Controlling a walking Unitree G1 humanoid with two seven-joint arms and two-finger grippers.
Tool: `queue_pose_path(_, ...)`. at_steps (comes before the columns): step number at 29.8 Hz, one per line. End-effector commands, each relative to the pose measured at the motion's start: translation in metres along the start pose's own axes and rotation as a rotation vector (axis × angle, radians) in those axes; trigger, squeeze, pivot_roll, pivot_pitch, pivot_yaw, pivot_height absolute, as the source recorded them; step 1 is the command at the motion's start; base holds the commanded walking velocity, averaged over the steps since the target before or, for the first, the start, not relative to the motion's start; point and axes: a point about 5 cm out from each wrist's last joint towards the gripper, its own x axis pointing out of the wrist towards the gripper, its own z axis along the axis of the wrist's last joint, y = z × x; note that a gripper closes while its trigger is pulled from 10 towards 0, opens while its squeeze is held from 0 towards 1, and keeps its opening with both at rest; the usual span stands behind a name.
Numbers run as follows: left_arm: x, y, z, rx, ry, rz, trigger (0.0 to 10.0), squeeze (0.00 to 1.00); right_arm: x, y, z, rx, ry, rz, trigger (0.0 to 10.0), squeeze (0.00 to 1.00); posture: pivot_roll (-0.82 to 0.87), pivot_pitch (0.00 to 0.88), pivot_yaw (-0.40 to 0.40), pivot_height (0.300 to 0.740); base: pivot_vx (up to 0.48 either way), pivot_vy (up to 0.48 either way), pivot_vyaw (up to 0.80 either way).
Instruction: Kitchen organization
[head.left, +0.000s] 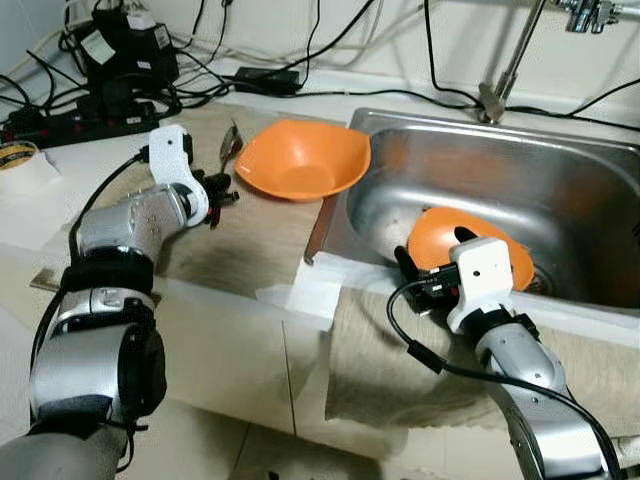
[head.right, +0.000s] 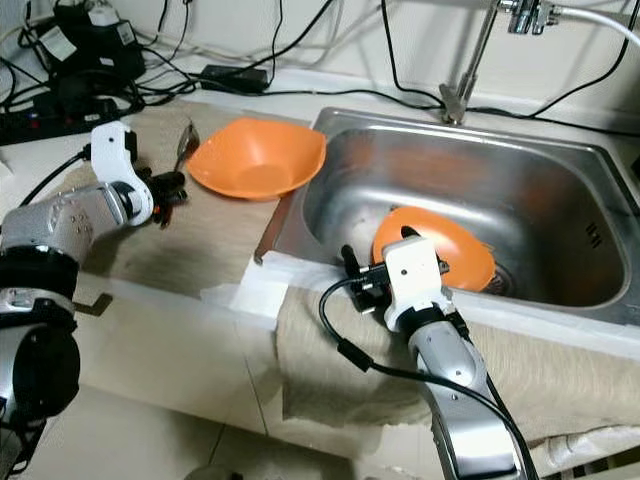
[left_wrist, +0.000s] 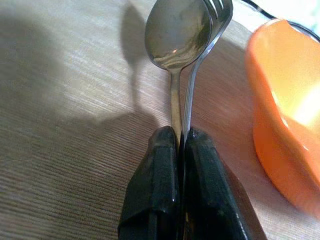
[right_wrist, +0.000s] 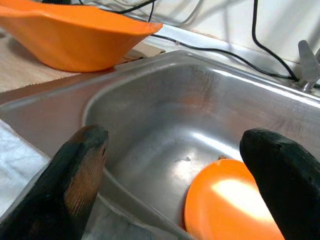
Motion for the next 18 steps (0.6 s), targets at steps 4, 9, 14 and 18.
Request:
queue_pose_path(4, -0.001, 0.0, 0.024, -0.121, -0.113, 0.03, 0.0, 0.0, -0.002, -0.003, 0.003, -0.012, -0.004, -0.005, 10.0, 0.0, 0.02, 0.0, 0.028, 0.736, 0.0, 0.0, 0.0)
queue_pose_path(9, 0.0, 0.004, 0.025, 0.064, -0.149, 0.078, 0.0, 0.0, -0.001, -0.002, 0.004, -0.012, -0.004, -0.004, 10.0, 0.0, 0.02, 0.0, 0.028, 0.736, 0.0, 0.0, 0.0)
queue_pose_path(14, 0.0, 0.006, 0.023, 0.157, -0.147, 0.095, 0.0, 0.0, -0.001, -0.002, 0.004, -0.014, -0.003, -0.003, 10.0, 0.0, 0.01, 0.0, 0.029, 0.736, 0.0, 0.0, 0.0)
queue_pose_path(18, 0.002, 0.002, 0.021, 0.21, -0.155, 0.074, 0.0, 0.0, -0.001, -0.003, 0.004, -0.014, -0.003, -0.004, 10.0, 0.0, 0.02, 0.0, 0.025, 0.736, 0.0, 0.0, 0.0)
